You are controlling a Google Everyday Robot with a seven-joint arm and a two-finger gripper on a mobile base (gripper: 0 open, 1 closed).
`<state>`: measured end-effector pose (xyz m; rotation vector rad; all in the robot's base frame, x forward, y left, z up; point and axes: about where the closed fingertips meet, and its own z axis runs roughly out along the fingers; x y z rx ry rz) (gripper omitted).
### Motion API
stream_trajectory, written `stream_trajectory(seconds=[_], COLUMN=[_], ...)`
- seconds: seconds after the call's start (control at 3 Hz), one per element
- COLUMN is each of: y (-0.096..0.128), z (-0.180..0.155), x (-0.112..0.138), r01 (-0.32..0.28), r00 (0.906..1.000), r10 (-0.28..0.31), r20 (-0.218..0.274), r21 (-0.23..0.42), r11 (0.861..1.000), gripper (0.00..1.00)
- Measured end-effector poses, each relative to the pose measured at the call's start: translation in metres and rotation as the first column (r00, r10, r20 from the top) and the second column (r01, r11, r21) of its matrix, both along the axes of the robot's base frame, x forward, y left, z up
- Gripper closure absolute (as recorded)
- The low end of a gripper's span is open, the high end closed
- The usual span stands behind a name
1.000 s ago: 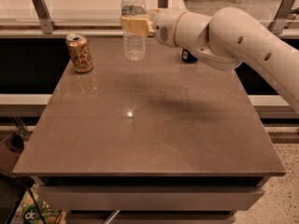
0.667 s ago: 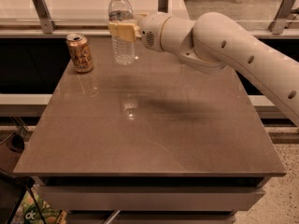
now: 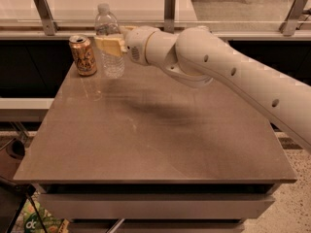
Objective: Move water bottle near orange can
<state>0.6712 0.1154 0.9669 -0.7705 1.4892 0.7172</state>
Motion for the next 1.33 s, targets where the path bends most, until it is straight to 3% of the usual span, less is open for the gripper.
stream_trajectory(seconds=[0.67,1.33], y=[0.024,0.025], z=[-0.022,-0.047], x=[0.006,0.014], r01=[-0.033,-0.07], r00=[0.999,0.9973], r10=[0.032,0.069], r20=[0.03,0.023], r21=[0.025,0.027], r11=[0.999,0.997], gripper=[1.0,1.0])
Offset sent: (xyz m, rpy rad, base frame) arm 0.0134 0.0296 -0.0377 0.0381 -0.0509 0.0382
